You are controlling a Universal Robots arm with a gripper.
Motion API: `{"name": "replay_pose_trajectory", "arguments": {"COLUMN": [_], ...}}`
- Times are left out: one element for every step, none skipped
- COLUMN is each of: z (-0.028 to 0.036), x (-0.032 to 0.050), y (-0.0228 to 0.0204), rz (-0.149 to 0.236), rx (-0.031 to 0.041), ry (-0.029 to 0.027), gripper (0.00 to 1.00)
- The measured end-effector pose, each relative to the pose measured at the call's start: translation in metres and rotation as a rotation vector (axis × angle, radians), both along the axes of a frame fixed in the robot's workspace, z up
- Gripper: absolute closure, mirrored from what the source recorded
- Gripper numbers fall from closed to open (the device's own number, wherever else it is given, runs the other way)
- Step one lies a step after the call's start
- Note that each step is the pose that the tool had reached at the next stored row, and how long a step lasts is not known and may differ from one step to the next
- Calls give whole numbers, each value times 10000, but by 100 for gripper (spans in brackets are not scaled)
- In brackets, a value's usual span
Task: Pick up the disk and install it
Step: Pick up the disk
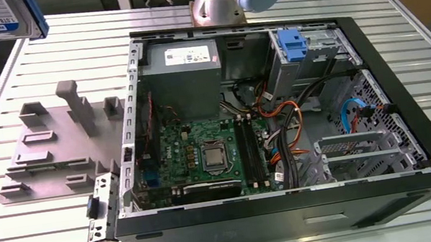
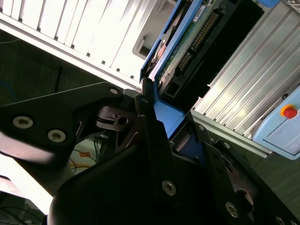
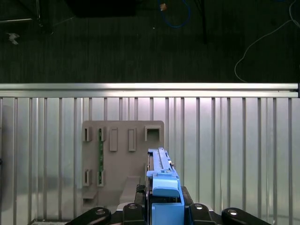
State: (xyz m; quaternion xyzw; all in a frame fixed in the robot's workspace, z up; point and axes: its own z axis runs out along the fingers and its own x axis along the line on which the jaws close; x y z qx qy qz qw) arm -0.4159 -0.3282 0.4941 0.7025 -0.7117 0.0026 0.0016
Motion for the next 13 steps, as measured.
{"name": "replay_pose_trajectory", "arguments": {"z": [0,0,0,0,0,0,0,0,0,0,0,0,1], "x": [6,11,17,23,29,33,38,42,42,42,42,43,43], "y": [0,0,0,0,0,0,0,0,0,0,0,0,0], "rz": [0,0,0,0,0,-1,-1,-1,-1,-1,0,0,0], "rx": [0,0,0,0,0,0,0,0,0,0,1,1,1], "ry": [0,0,0,0,0,0,0,1,0,0,0,-1,0], "gripper": [64,64,64,64,64,64,64,64,64,64,64,64,64]}}
